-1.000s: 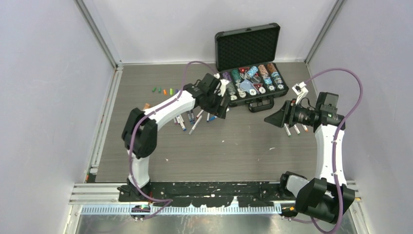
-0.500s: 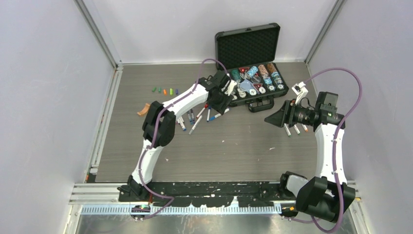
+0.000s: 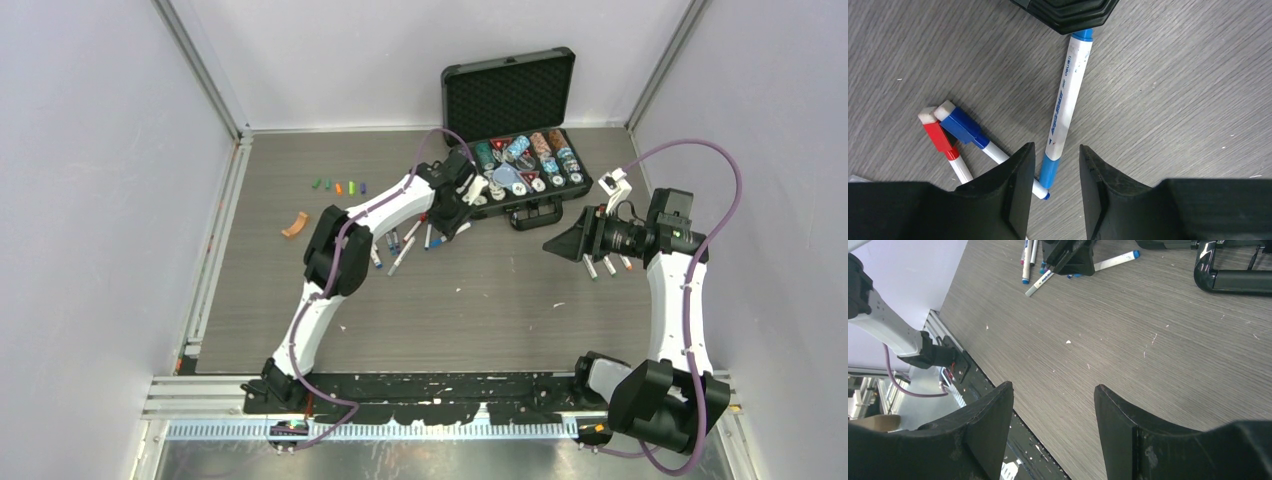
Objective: Open the pen caps
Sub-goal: Pick up the pen from the center of the board.
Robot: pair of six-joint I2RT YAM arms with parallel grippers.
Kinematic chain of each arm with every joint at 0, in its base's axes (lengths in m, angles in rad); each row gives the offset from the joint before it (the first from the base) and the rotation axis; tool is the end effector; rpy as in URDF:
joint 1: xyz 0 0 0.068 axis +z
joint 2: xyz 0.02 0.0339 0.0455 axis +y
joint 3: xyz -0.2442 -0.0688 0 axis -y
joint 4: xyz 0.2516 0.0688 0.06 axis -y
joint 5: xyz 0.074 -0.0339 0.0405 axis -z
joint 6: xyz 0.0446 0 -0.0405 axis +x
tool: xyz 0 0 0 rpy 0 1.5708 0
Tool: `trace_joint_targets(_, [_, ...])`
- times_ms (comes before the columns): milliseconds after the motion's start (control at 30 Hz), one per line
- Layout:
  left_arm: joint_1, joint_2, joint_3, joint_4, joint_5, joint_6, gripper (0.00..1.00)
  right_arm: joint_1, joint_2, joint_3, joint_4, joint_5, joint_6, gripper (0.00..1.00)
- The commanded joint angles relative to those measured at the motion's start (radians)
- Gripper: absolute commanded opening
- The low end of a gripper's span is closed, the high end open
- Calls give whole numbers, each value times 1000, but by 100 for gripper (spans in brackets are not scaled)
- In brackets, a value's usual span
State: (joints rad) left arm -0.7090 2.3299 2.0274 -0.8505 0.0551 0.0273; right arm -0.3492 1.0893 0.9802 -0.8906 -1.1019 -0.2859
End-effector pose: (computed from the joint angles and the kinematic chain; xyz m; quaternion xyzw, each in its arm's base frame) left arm 0.3735 -0.3236 0.1646 0.3573 0.9103 -0.0947 0.1864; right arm 0.2151 -0.0360 0.2830 -0.1215 0.8218 0.4022 0.3848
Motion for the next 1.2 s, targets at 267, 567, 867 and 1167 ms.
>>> trace_joint_targets(267, [-3,21,28,-7,14,37,31,-5,-3,46,-2,-8,-19,65])
trace_joint_targets(567, [3,28,21,1,49,35,29,-4,-6,47,-4,-12,-18,65])
trace_joint_targets(867, [9,39,7,0,62,34,29,-4,-6,48,-5,-15,-19,65])
trace_joint_targets(1167, [13,49,-20,1,34,29,29,-5,-8,48,-8,-21,-20,65])
